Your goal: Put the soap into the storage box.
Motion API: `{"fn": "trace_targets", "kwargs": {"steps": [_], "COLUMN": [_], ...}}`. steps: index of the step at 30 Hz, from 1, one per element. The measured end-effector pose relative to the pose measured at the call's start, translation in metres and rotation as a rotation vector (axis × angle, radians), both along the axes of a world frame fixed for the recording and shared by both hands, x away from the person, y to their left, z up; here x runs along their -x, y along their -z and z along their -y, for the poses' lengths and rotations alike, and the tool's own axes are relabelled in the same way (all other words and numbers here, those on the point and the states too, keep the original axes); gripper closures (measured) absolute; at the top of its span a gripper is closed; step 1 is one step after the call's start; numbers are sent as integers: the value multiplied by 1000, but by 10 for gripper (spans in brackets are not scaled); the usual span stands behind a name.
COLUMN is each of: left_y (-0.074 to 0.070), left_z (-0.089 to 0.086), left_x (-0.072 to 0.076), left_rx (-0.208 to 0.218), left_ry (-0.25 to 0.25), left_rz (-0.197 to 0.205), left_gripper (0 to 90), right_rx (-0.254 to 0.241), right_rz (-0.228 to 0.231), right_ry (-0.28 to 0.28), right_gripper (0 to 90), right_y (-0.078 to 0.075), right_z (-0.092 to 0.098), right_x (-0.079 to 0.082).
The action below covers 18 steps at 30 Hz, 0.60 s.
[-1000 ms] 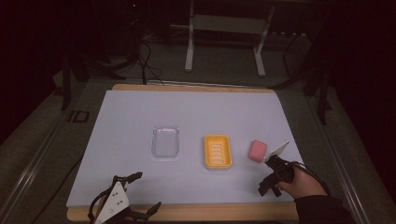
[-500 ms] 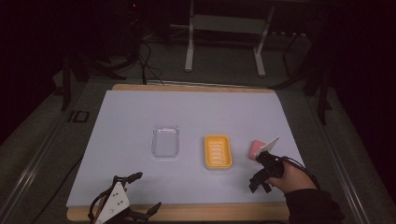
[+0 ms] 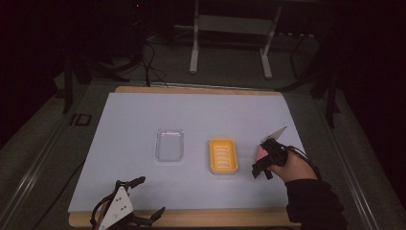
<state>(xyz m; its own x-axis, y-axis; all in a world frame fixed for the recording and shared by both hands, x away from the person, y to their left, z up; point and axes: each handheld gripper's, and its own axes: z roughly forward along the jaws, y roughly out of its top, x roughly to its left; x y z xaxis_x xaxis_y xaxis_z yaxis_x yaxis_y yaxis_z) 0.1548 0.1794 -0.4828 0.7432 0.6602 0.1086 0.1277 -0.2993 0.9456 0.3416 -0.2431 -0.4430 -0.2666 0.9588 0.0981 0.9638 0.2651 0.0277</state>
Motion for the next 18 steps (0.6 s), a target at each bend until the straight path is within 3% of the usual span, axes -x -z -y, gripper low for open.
{"fn": "trace_targets", "kwargs": {"steps": [3,13,14,16,18], "left_y": [0,0,0,0,0], "left_z": [0,0,0,0,0], "left_x": [0,0,0,0,0], "left_rx": [1,2,3,3,5], "left_ry": [2,7,7,6,7], "left_rz": [0,-3,-4,-3,-4], "left_gripper": [3,3,3,3,3], "right_rx": [39,27,17,7,-2], "right_rz": [30,57,97,108,152], "right_ry": [8,3,14,20,35], "right_gripper": [156,163,144,128,115], "right_y": [-2,1,-1,-2,-3], "right_z": [-3,2,4,4,4], "right_x": [-7,-29,-34,-35,-39]}}
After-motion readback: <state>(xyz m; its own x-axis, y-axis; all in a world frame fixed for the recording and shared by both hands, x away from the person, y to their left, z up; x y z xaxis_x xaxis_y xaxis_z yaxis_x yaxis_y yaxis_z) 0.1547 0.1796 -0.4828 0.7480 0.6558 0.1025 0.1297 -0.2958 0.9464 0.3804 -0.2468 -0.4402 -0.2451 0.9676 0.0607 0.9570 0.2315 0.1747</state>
